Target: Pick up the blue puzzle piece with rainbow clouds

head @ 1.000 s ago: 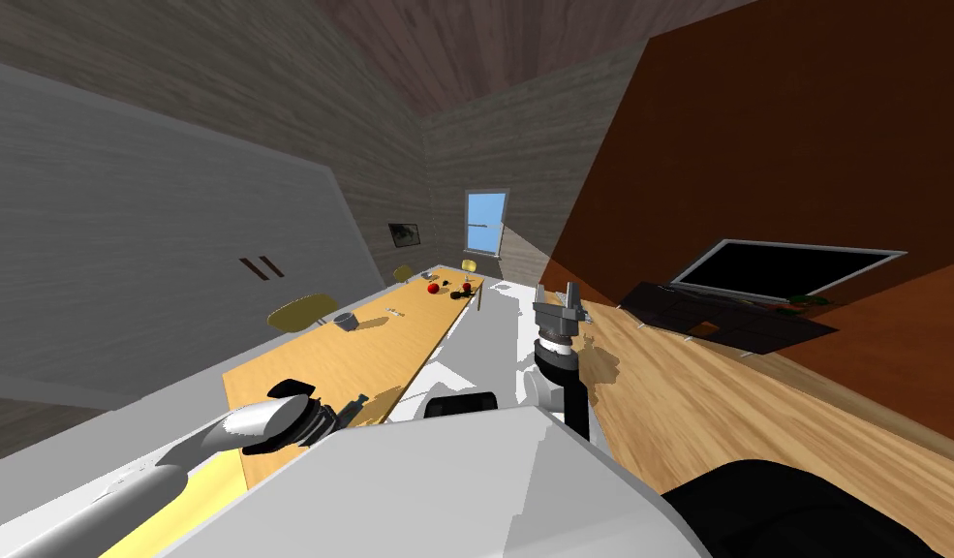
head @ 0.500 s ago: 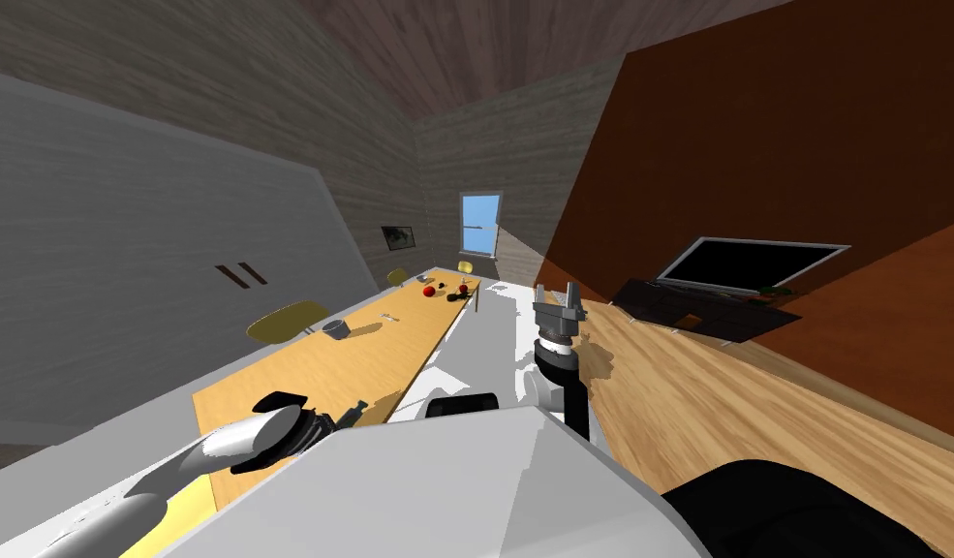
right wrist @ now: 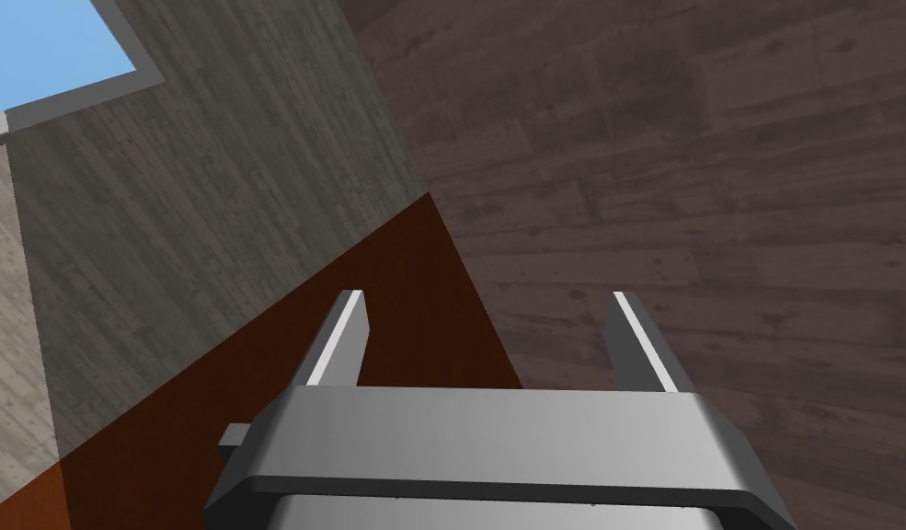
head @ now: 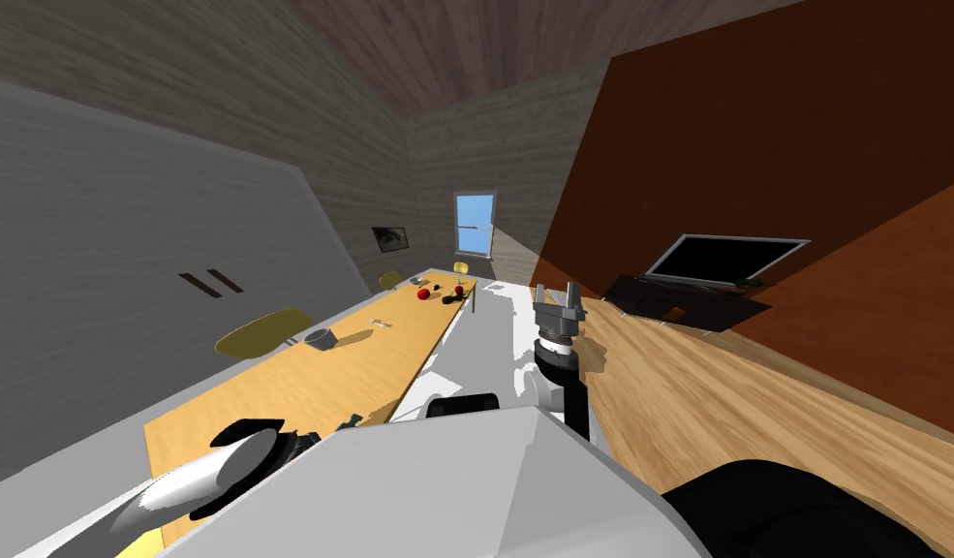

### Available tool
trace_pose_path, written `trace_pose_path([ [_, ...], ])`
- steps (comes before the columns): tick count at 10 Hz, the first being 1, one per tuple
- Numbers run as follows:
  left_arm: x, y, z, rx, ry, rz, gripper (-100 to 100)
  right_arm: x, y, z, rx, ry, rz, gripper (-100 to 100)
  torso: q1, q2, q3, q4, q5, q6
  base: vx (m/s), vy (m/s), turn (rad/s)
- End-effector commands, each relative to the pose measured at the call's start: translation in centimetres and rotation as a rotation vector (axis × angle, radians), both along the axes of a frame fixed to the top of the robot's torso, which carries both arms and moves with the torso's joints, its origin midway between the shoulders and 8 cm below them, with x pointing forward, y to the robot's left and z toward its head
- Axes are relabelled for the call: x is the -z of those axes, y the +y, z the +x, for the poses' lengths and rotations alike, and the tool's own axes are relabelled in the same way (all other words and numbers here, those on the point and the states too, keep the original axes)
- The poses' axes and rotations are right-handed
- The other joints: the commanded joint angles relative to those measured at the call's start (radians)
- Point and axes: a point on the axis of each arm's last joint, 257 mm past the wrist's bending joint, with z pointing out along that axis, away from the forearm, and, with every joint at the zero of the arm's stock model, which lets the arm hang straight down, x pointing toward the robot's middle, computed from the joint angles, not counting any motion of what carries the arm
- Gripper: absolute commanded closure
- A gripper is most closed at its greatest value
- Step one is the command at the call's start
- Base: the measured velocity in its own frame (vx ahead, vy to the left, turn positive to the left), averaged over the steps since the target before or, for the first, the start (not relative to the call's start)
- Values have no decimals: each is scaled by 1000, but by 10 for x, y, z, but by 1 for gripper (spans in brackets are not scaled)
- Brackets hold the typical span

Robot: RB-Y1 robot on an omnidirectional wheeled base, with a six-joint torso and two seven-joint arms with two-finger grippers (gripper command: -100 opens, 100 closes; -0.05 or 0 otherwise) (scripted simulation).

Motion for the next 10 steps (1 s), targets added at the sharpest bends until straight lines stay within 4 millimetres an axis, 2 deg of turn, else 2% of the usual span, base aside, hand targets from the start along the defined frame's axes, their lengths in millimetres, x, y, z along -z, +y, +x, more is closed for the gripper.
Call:
trace_pose_path([
  [1, 2, -10, -11, -6, -22, -24, 100, 0, 0, 0, 0, 0, 0, 0, 0, 0, 0, 0, 0, 0, 52, 2, -155],
  [2, 2, -2, -25, -29, -8, -14, 100, 0, 0, 0, 0, 0, 0, 0, 0, -2, 0, 1, 1, 2, 58, -5, -122],
  [3, 3, -1, -36, -35, 8, -14, 100, 0, 0, 0, 0, 0, 0, 0, 0, -2, -1, 0, 2, 1, 34, -7, -12],
  [4, 3, -9, -38, -36, -25, -32, 100, 0, 0, 0, 0, 0, 0, 0, 2, -1, -1, -1, 3, -1, 54, -7, -144],
  [5, 1, 0, -48, -58, -17, -20, 100, 0, 0, 0, 0, 0, 0, 0, 3, -2, -1, -1, 5, 1, 55, -5, -116],
  [6, 3, 1, -63, -66, 5, -19, 100, 0, 0, 0, 0, 0, 0, 0, 3, -2, -2, -1, 4, 0, 29, 1, -12],
  [7, 2, -5, -68, -76, -23, -31, 100, 0, 0, 0, 0, 0, 0, 0, 4, 0, -1, -2, 5, -1, 49, 1, -174],
  [8, -1, 5, -83, -94, -9, -16, 100, 0, 0, 0, 0, 0, 0, 0, 4, -2, -1, -1, 5, 0, 55, -5, -118],
  [10, -2, 1, -100, -107, -20, -20, 100, 0, 0, 0, 0, 0, 0, 0, 4, -1, -1, -2, 4, -2, 43, -2, -91],
])
